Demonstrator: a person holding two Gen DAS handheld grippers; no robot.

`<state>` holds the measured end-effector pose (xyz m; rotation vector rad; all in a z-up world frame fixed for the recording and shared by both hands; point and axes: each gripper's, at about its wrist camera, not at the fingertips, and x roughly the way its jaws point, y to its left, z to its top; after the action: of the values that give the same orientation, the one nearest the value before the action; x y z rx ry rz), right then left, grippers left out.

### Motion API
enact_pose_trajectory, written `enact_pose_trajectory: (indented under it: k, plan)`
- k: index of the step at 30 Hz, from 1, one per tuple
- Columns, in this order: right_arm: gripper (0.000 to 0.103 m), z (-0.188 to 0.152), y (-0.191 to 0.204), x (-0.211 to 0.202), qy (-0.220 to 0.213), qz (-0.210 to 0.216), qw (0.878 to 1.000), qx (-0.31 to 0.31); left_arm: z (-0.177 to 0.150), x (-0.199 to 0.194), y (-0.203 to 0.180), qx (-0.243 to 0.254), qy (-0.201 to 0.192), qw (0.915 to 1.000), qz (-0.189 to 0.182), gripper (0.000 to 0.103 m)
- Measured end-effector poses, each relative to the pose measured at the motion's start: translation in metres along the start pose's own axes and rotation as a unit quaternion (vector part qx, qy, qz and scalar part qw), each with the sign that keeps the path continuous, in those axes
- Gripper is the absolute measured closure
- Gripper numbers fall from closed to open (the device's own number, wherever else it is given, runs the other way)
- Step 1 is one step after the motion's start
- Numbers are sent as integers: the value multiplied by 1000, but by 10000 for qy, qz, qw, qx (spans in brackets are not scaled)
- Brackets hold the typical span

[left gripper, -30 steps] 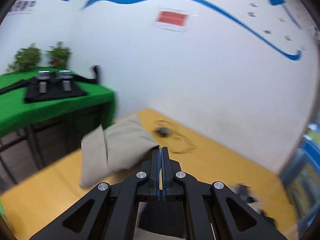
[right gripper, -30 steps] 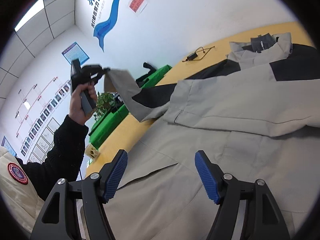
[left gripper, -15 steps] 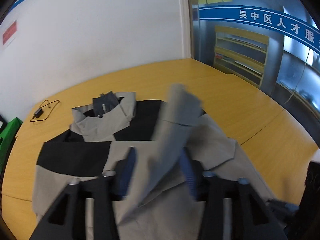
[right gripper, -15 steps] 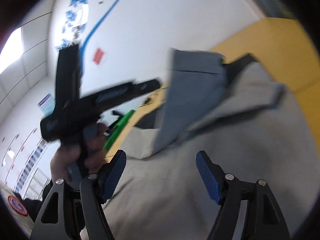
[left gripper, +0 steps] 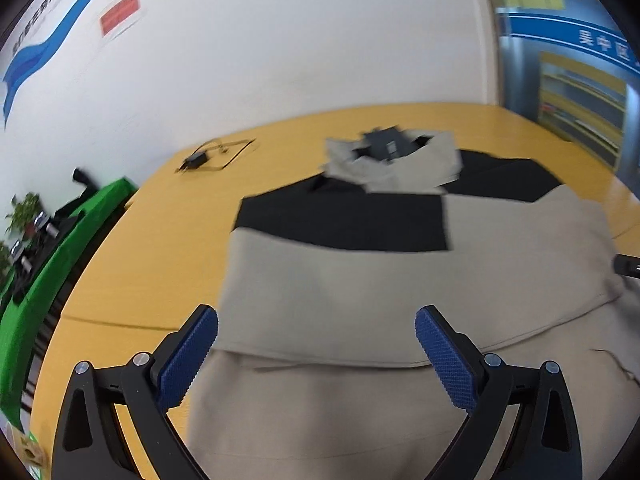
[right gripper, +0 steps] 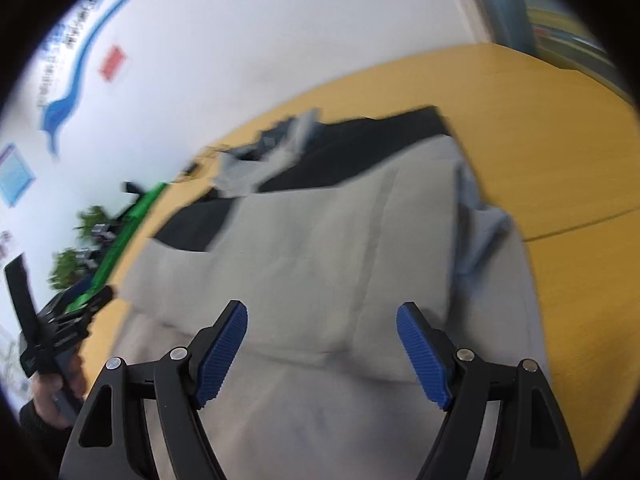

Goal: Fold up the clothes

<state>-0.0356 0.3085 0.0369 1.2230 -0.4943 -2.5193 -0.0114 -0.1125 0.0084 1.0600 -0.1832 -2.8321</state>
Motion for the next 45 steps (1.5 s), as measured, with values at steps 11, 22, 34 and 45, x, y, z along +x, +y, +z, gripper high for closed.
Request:
enact_pose_trajectory:
  k: [11, 22, 34, 45]
  plan:
    - [36, -6, -8, 11, 319, -71, 9995, 1, -36, 32, -5, 127, 216, 9996, -149, 2]
    - [32, 4, -11, 19, 353, -434, 9972, -498, -38, 48, -12, 163, 547, 9982, -207, 2]
    - [99, 28, 14, -31, -386, -203, 9973, -596, -40, 60, 0, -253, 881, 9948, -447, 2]
    - [99, 100, -19, 15, -330, -879, 9927, -752, -41, 65, 7, -409, 986, 9922, -643, 2]
